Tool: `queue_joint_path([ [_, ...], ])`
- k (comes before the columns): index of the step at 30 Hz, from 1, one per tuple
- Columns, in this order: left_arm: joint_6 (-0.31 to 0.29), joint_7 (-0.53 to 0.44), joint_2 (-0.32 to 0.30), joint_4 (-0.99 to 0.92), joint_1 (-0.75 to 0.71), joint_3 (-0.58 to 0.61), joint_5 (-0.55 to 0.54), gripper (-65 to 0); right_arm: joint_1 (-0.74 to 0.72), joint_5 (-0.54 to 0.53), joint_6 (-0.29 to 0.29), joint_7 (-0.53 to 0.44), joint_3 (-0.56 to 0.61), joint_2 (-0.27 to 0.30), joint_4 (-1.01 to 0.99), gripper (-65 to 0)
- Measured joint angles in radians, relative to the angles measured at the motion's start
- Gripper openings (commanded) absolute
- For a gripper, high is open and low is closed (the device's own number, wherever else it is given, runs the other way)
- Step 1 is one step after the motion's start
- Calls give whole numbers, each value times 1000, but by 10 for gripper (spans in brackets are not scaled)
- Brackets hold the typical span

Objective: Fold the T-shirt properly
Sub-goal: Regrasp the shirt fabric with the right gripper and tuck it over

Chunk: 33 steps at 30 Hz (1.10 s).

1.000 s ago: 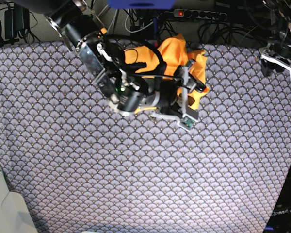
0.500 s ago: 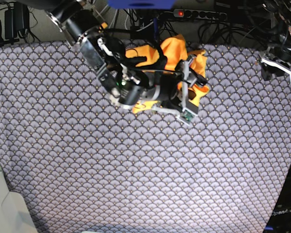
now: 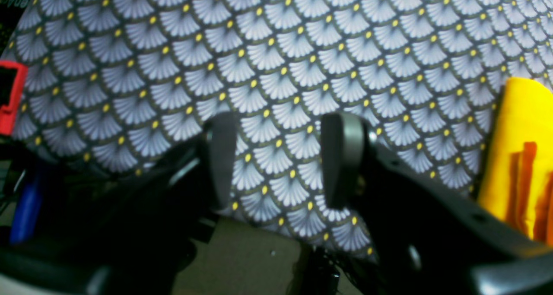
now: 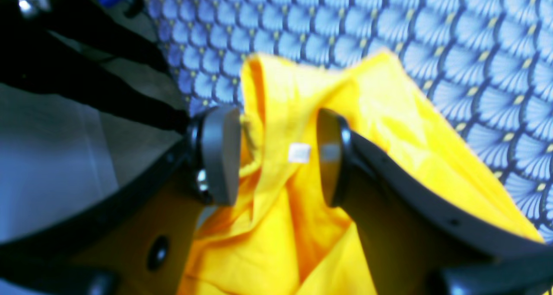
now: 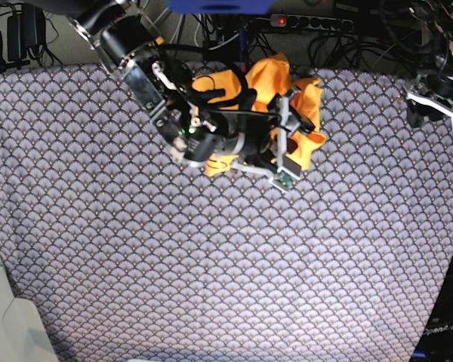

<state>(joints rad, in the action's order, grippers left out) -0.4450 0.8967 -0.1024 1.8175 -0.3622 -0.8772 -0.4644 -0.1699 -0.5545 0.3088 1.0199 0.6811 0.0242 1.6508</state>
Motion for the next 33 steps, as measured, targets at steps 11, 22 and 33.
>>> queue_joint_path([
  [11, 0, 0, 0, 0, 0, 0, 3, -338, -2, -3, 0, -11, 0, -3, 2, -359],
  [22, 0, 0, 0, 0, 17, 0, 3, -338, -3, -5, 0, -13, 0, -5, -6, -590],
  [33, 0, 0, 0, 0, 16, 0, 3, -338, -51, -2, 0, -46, 5, -20, -79, -650],
])
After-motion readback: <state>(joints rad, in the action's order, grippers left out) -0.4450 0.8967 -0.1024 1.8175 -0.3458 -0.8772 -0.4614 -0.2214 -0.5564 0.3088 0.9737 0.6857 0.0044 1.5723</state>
